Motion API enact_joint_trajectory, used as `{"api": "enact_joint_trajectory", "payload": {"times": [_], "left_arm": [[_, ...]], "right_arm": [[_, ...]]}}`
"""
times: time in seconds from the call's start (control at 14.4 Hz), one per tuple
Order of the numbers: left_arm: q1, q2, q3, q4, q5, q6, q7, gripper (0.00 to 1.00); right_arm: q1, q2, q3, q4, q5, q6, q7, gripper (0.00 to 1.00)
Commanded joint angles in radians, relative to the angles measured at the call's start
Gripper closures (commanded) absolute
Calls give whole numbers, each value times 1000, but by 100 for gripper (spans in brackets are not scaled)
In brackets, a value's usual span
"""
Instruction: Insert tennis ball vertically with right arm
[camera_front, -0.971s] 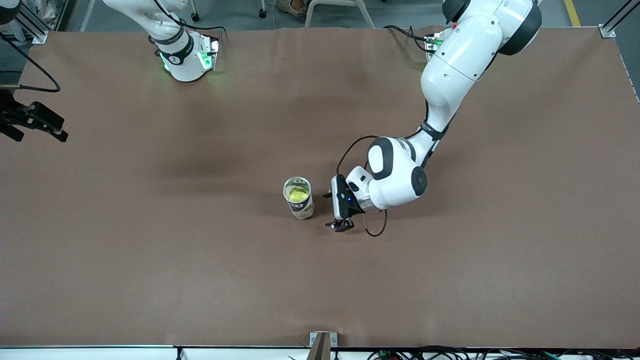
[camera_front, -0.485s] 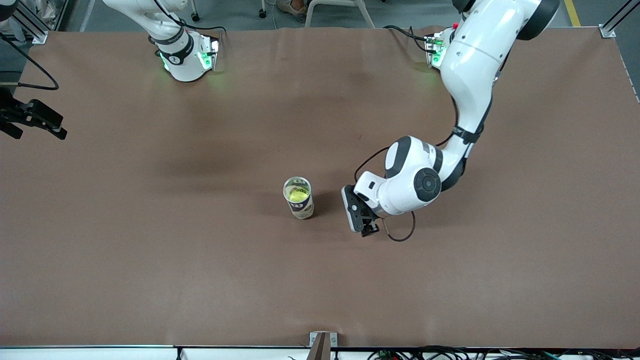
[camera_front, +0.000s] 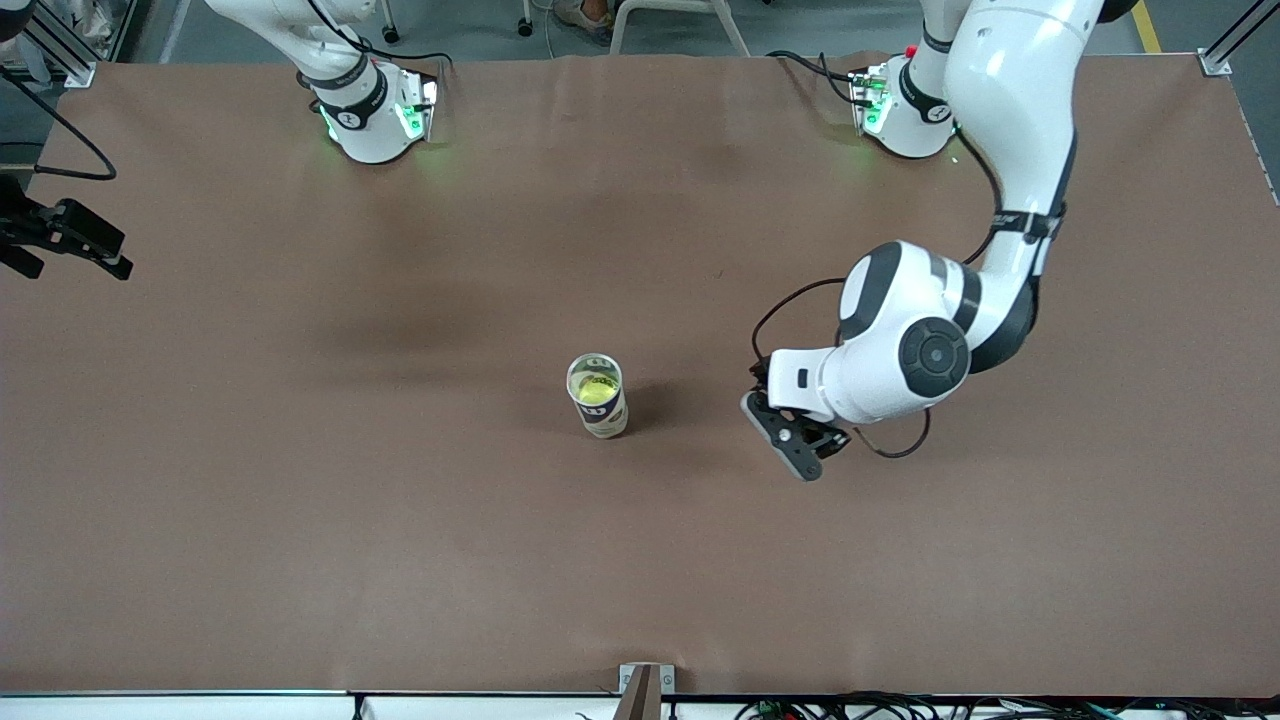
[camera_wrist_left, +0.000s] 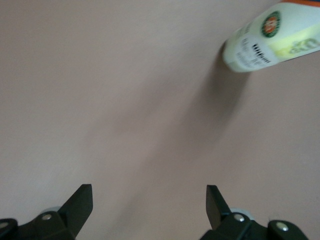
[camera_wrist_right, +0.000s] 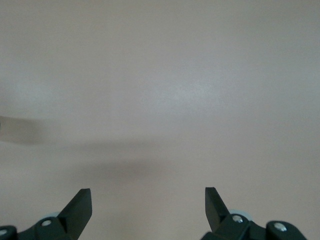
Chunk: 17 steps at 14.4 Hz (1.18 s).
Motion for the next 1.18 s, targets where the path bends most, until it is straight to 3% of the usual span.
{"api": "enact_joint_trajectory", "payload": {"times": [0.0, 0.49, 0.76, 1.11], "left_arm": [[-1, -76, 2, -16, 82, -59, -177, 0], [1, -209, 5, -16, 134, -185, -634, 0], [-5, -290, 0, -14, 313, -253, -739, 0], [68, -327, -5, 60, 321, -338, -734, 0]], "right_arm": [[-12, -3, 10, 8, -9, -3, 3, 0], [-12, -3, 10, 11, -9, -3, 3, 0], [-12, -2, 10, 9, -9, -3, 3, 0], [-9, 8, 10, 11, -7, -1, 3, 0]]}}
